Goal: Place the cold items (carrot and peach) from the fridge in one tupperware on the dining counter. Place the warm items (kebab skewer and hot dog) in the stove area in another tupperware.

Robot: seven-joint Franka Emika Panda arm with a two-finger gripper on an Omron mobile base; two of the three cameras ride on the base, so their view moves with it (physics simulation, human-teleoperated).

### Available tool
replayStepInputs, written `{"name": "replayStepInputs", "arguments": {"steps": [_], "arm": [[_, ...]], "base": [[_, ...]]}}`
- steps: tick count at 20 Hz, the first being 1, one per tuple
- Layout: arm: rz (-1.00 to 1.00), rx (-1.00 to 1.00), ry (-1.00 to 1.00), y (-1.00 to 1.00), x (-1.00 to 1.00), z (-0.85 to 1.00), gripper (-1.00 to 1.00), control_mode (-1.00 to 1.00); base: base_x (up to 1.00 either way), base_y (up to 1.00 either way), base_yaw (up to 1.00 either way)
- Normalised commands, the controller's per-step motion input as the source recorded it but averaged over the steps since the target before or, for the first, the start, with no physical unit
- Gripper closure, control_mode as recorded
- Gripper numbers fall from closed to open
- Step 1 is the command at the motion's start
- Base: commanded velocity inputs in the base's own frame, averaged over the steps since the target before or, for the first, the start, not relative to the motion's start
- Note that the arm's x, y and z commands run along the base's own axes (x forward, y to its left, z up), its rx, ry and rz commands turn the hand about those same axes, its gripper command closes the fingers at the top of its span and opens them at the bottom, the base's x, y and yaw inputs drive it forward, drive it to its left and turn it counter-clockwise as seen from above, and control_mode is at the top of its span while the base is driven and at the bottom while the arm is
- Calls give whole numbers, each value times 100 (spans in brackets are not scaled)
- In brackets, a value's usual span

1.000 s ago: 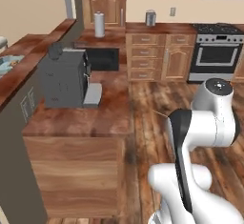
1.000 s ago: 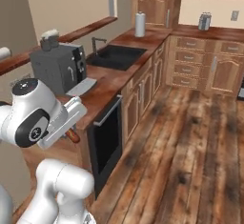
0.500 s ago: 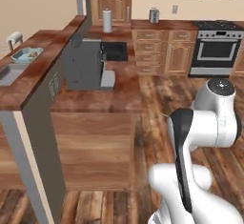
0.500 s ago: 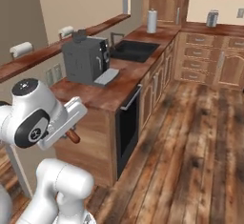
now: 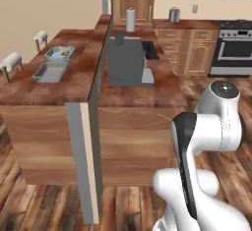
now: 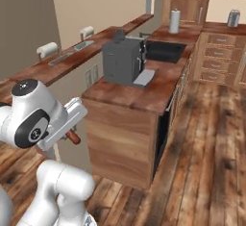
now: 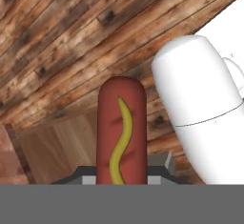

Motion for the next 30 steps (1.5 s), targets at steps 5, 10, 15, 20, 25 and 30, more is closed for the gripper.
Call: {"name": "replayStepInputs", "arguments": {"steps": [5, 10, 15, 20, 25, 30], "arm": [[0, 0, 0, 0, 0, 0, 100, 100], [0, 0, 0, 0, 0, 0, 100, 100], [0, 0, 0, 0, 0, 0, 100, 100], [0, 0, 0, 0, 0, 0, 100, 100], [0, 0, 0, 0, 0, 0, 100, 100], [0, 0, 0, 0, 0, 0, 100, 100]], "base": [[-77, 52, 0], [-4, 96, -4], [0, 100, -8], [-2, 100, -9], [20, 100, -1], [48, 89, -2]]}}
